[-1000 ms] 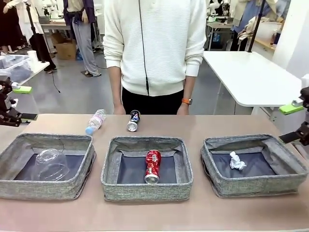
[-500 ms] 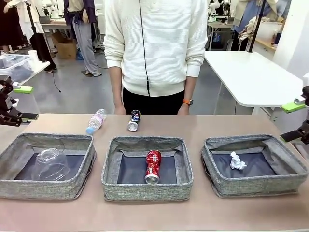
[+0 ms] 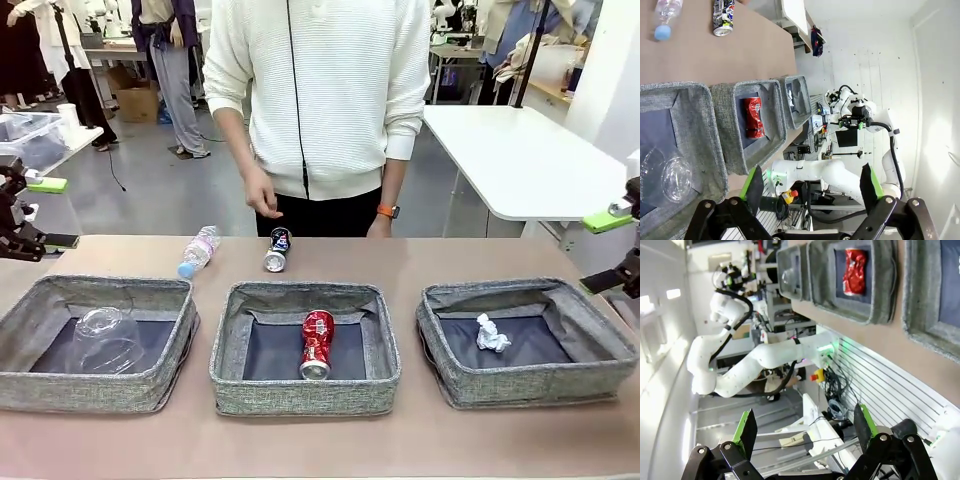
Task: Sort the waste into the appropriate baskets.
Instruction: Pick up the waste item pointed out by the person.
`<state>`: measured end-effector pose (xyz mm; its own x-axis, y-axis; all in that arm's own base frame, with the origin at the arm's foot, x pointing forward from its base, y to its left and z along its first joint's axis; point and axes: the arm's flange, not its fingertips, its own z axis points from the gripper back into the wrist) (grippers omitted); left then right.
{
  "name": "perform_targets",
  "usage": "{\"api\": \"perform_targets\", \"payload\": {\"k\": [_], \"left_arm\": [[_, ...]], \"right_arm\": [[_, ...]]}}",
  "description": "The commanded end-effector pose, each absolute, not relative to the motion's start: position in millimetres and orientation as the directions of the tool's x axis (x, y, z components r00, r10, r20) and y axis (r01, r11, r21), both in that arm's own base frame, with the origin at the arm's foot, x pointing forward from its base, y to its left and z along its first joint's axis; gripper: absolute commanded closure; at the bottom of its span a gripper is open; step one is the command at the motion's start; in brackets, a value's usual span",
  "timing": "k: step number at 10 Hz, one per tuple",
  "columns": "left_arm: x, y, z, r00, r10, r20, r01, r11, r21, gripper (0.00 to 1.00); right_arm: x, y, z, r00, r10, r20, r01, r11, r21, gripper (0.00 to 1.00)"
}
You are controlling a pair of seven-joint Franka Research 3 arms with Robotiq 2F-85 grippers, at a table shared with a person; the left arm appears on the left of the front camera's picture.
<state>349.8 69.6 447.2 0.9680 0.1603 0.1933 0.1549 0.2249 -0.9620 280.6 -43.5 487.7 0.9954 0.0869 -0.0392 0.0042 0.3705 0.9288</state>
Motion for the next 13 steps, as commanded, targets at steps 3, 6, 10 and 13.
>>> {"api": "perform_targets", "payload": {"k": [3, 6, 10, 13], "left_arm": [[347, 69, 450, 0.967, 0.154, 0.201, 0.162, 0.232, -0.959, 0.0], [347, 69, 450, 0.967, 0.154, 0.201, 0.162, 0.232, -0.959, 0.0], [350, 70, 447, 0.968, 0.16, 0.193, 0.155, 0.225, -0.962, 0.0], [407, 4, 469, 0.943, 0.152, 0.296, 0.183, 0.508, -0.842, 0.0]], "right_arm": [[282, -45, 493, 0.995, 0.096, -0.026, -0.01, 0.355, 0.935, 0.0], [282, -45, 493, 0.995, 0.096, -0.026, -0.01, 0.355, 0.935, 0.0], [282, -45, 493, 0.995, 0.096, -0.026, -0.01, 0.355, 0.935, 0.0], [282, -45, 493, 0.995, 0.096, -0.026, -0.01, 0.355, 0.935, 0.0]]}}
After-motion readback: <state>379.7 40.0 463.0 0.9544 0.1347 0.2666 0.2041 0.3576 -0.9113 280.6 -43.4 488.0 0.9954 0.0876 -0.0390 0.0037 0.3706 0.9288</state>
